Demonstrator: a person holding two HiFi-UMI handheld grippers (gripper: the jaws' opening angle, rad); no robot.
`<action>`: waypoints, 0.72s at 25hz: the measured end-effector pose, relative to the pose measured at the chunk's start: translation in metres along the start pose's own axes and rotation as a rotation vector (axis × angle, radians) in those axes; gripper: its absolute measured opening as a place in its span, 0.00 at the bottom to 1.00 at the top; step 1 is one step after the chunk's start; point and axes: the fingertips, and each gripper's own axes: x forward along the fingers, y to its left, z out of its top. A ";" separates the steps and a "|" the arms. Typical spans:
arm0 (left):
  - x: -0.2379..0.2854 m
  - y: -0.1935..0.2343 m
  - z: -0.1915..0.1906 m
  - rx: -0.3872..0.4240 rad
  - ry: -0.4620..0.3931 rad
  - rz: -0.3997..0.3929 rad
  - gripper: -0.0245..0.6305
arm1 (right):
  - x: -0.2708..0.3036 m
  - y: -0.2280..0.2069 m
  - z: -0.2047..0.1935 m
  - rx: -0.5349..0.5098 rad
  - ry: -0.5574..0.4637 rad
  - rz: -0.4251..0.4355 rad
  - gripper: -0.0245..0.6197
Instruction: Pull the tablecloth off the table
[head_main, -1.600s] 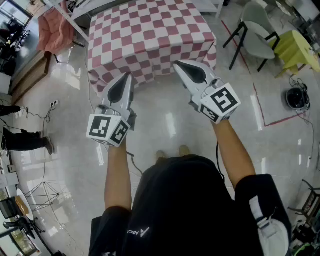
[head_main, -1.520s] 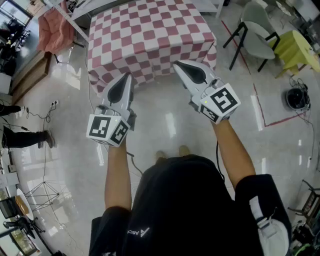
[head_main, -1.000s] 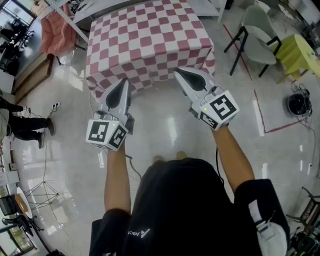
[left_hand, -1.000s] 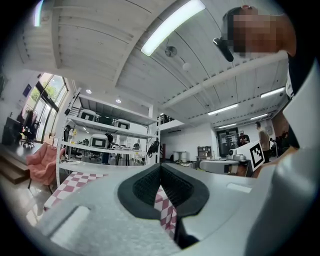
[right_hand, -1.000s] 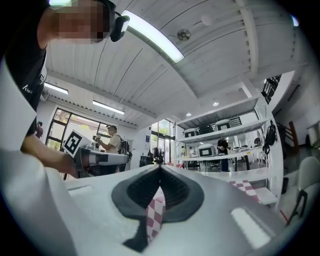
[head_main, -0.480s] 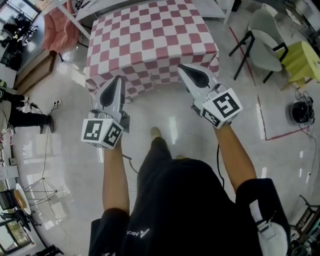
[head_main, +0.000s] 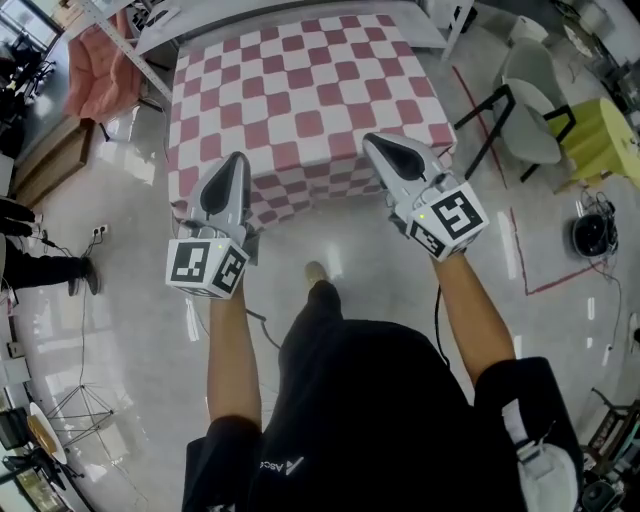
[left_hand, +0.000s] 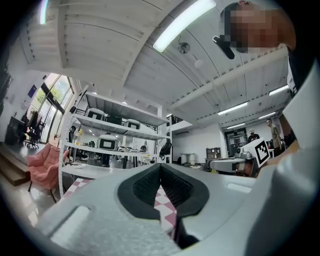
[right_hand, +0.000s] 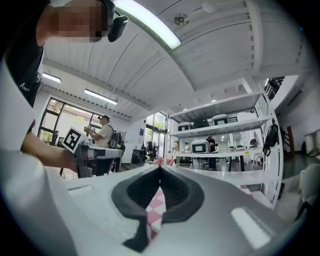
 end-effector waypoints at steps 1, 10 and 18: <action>0.010 0.017 -0.001 -0.004 -0.001 -0.002 0.05 | 0.018 -0.006 -0.001 -0.004 0.007 -0.007 0.04; 0.096 0.141 -0.022 -0.044 0.023 -0.046 0.05 | 0.147 -0.063 -0.025 -0.021 0.069 -0.086 0.04; 0.153 0.187 -0.053 -0.065 0.083 -0.079 0.05 | 0.198 -0.110 -0.059 -0.012 0.155 -0.167 0.04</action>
